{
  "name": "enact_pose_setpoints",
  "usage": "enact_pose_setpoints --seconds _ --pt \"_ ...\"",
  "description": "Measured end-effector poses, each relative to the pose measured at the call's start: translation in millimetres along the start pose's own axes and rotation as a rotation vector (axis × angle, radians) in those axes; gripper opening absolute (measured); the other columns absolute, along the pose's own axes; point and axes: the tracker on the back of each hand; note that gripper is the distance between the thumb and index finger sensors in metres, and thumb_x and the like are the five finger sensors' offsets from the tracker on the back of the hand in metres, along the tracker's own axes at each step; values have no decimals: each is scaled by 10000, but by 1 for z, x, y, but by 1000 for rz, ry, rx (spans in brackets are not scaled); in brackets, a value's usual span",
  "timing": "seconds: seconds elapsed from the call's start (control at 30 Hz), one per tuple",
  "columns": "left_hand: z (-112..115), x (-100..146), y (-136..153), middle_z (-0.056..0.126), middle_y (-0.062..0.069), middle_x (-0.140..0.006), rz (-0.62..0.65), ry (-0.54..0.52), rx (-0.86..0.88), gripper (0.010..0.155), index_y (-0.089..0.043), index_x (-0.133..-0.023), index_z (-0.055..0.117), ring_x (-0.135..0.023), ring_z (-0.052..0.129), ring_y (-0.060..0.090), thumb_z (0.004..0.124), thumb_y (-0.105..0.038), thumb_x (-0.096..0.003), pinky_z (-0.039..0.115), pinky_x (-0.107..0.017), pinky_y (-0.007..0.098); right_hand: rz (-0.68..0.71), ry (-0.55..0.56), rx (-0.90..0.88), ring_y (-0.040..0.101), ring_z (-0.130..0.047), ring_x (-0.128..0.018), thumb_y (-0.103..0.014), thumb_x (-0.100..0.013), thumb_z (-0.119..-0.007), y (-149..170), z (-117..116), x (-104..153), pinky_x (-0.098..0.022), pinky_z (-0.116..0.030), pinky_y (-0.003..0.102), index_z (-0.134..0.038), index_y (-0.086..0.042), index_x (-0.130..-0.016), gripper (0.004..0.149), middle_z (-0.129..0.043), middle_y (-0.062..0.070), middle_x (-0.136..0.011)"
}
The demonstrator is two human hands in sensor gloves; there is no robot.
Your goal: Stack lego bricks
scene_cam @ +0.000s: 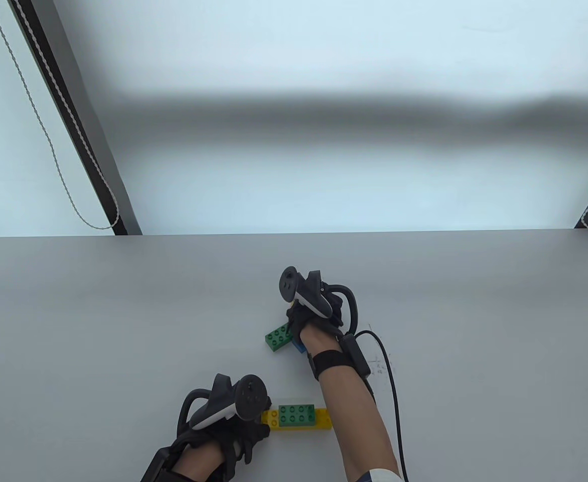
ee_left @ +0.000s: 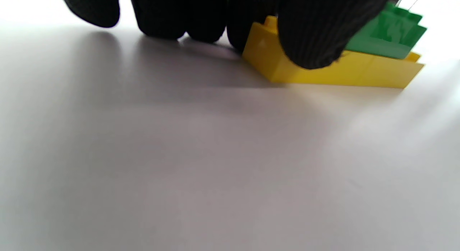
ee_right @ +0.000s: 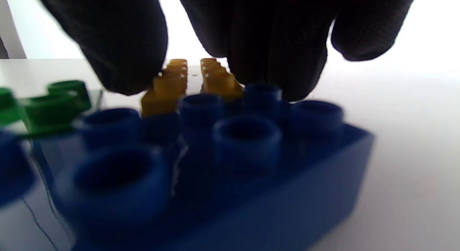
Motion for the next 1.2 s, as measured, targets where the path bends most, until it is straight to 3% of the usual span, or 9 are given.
enact_pose_setpoints --seconds 0.5,0.7,1.2 --pt "0 0 0 591 41 -1076 -2 5 -4 632 -296 -964 642 -954 610 320 820 -497 -392 576 -697 613 1 -3 27 307 -1038 -521 -423 -295 -942 -4 -4 1 -516 -810 556 -734 -119 -881 692 -945 116 -765" --pt "0 0 -1 589 43 -1077 -2 6 -6 632 -294 -965 640 -955 609 319 819 -496 -393 575 -697 613 35 43 14 316 -1038 -531 -405 -301 -936 -3 0 7 -515 -810 560 -733 -114 -881 680 -941 122 -771" --pt "0 -1 -1 588 44 -1077 -1 4 -8 634 -292 -966 637 -955 607 320 816 -496 -393 574 -696 613 272 145 -26 333 -1023 -603 -372 -307 -936 13 44 61 -532 -790 575 -724 -128 -889 666 -925 108 -807"
Point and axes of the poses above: the tracker on the back of each hand, its own y axis roughly to the little-finger side, its own x axis roughly from the fingertips to the wrist, z = x × y
